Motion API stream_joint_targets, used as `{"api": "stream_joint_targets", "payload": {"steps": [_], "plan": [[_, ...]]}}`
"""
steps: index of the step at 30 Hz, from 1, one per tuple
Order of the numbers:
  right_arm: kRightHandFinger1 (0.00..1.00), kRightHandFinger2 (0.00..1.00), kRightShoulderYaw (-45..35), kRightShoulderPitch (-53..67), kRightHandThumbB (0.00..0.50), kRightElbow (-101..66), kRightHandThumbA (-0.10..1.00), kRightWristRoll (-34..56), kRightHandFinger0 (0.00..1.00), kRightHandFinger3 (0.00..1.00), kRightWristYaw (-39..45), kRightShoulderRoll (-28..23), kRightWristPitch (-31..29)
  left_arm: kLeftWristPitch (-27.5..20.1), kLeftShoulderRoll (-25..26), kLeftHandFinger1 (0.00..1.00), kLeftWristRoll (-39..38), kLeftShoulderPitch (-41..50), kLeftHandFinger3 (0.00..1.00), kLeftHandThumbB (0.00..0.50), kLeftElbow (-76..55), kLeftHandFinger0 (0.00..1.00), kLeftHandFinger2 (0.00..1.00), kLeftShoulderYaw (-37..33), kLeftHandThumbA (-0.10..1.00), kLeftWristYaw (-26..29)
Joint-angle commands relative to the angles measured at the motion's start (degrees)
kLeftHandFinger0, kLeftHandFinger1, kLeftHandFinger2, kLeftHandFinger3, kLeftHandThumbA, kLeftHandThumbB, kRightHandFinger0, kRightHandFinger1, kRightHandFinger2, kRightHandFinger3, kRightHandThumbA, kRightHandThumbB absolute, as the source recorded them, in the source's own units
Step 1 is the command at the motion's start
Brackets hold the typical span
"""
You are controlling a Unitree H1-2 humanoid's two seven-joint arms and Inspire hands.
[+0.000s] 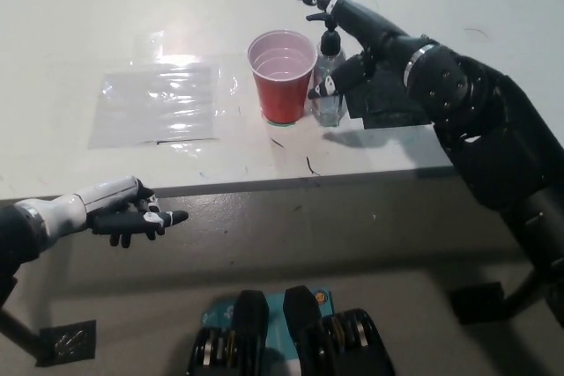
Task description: The robot uses its right hand to press the hand soap kept in the middle of the table to get liquid hand soap out
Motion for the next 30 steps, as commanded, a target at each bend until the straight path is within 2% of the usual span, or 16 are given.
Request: {"api": "stream_joint_targets", "payload": {"steps": [1,5,8,9,11,13,14,15,20,24,27,28,30], "plan": [[1.00,1.00,0.4,-0.9,0.416,0.3,1.00,-2.6,1.00,1.00,-2.2,0.2,-3.6,0.4,1.4,0.29,-0.4,-2.9,0.55,0.262,-0.2,0.34,0.45,1.5,0.78,-0.8],[1.00,1.00,2.2,-1.9,0.418,1.5,1.00,-5.1,1.00,1.00,-2.6,0.6,-5.0,0.1,1.6,0.28,-0.5,-3.4,0.53,0.274,0.3,0.30,0.44,1.5,0.80,-1.1],[1.00,1.00,5.0,-2.8,0.377,0.8,1.00,-8.9,1.00,1.00,-3.6,-0.3,-7.0,0.2,1.7,0.26,-0.5,-3.8,0.52,0.282,0.3,0.29,0.43,1.3,0.80,-1.3],[1.00,1.00,5.5,-3.1,0.358,0.9,1.00,-9.6,1.00,1.00,-4.0,-0.6,-8.4,0.3,1.9,0.27,0.1,-3.9,0.56,0.293,-0.1,0.30,0.44,1.0,0.82,-1.3],[1.00,1.00,6.6,-3.5,0.375,0.9,1.00,-11.5,1.00,1.00,-4.5,-1.0,-8.2,0.2,1.9,0.27,-0.2,-4.1,0.56,0.296,0.0,0.30,0.43,1.1,0.82,-1.5],[1.00,1.00,9.8,-4.4,0.396,0.5,1.00,-15.9,1.00,1.00,-4.4,-3.1,-9.3,0.5,1.9,0.26,-0.1,-4.1,0.56,0.276,-0.2,0.29,0.43,1.3,0.78,-1.2],[1.00,1.00,10.2,-4.5,0.382,0.8,1.00,-16.6,1.00,1.00,-5.2,-3.6,-10.4,0.6,1.9,0.27,-0.1,-4.1,0.57,0.278,-0.2,0.30,0.44,1.2,0.78,-1.3],[1.00,1.00,11.6,-4.8,0.397,1.2,1.00,-18.6,1.00,1.00,-5.8,-4.6,-10.8,0.4,2.0,0.27,0.0,-4.1,0.58,0.268,-0.3,0.31,0.44,1.2,0.78,-1.3],[1.00,1.00,16.2,-6.5,0.468,2.0,1.00,-24.9,1.00,1.00,-4.5,-8.0,-9.5,0.3,2.7,0.28,1.6,-4.9,0.58,0.276,-0.7,0.32,0.46,0.3,0.82,-1.7],[1.00,1.00,18.6,-6.4,0.442,-0.4,1.00,-28.3,1.00,1.00,-0.9,-10.4,-7.7,0.6,2.5,0.29,1.5,-4.8,0.63,0.277,-0.8,0.34,0.49,0.6,0.81,-1.6],[1.00,1.00,19.5,-6.2,0.438,-1.4,1.00,-30.2,1.00,1.00,0.3,-11.4,-7.2,-0.2,2.5,0.27,2.0,-4.5,0.63,0.309,-1.2,0.32,0.47,0.7,0.84,-1.4],[1.00,1.00,19.4,-6.1,0.458,-1.7,1.00,-30.5,1.00,1.00,0.3,-11.6,-7.2,-0.3,2.6,0.26,2.5,-4.6,0.64,0.305,-1.2,0.31,0.46,0.5,0.84,-1.4],[1.00,1.00,19.2,-6.2,0.450,-1.7,1.00,-30.8,1.00,1.00,0.4,-11.5,-7.6,-0.7,2.3,0.26,2.0,-4.3,0.64,0.287,-0.9,0.31,0.45,0.8,0.82,-1.4]]}}
